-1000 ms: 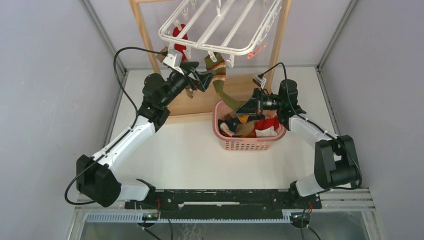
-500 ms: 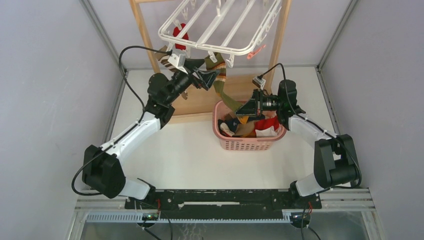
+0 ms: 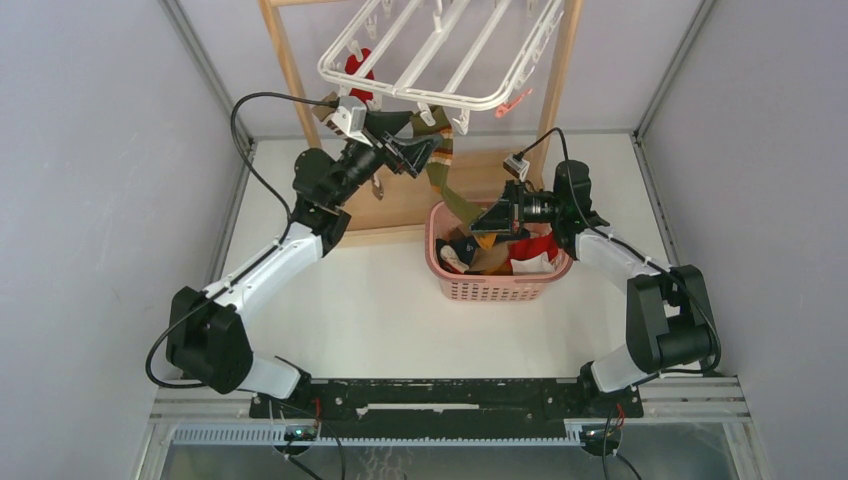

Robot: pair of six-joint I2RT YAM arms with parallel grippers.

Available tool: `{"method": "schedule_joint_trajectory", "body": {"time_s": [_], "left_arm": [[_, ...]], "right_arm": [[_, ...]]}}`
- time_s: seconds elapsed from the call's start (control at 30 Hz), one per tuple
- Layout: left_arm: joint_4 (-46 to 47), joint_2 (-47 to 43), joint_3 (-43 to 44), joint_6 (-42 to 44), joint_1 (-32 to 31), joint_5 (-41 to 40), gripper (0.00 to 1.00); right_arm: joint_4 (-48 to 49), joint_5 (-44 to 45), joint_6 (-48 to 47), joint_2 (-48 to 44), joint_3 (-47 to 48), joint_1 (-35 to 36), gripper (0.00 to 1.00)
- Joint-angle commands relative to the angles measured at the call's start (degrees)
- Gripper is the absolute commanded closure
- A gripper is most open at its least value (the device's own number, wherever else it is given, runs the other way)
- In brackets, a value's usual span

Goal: Remove the socks clipped to the hanger
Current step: Remove the sock from the hanger.

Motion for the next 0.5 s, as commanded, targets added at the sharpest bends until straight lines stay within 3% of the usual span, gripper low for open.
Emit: {"method": "schedule_joint_trajectory", "body": {"time_s": [0.0, 0.47], "left_arm": [[4.7, -1.1, 3.6, -1.3, 0.2, 1.5, 0.06], [9.2, -1.7, 4.1, -3.1, 0.2, 1.4, 0.15]], "right_arm": [[0.6, -0.1, -1.3, 0.3, 2.3, 0.3, 1.0], [0.1, -0.1, -1.5, 1.1, 2.3, 0.7, 1.0]]}}
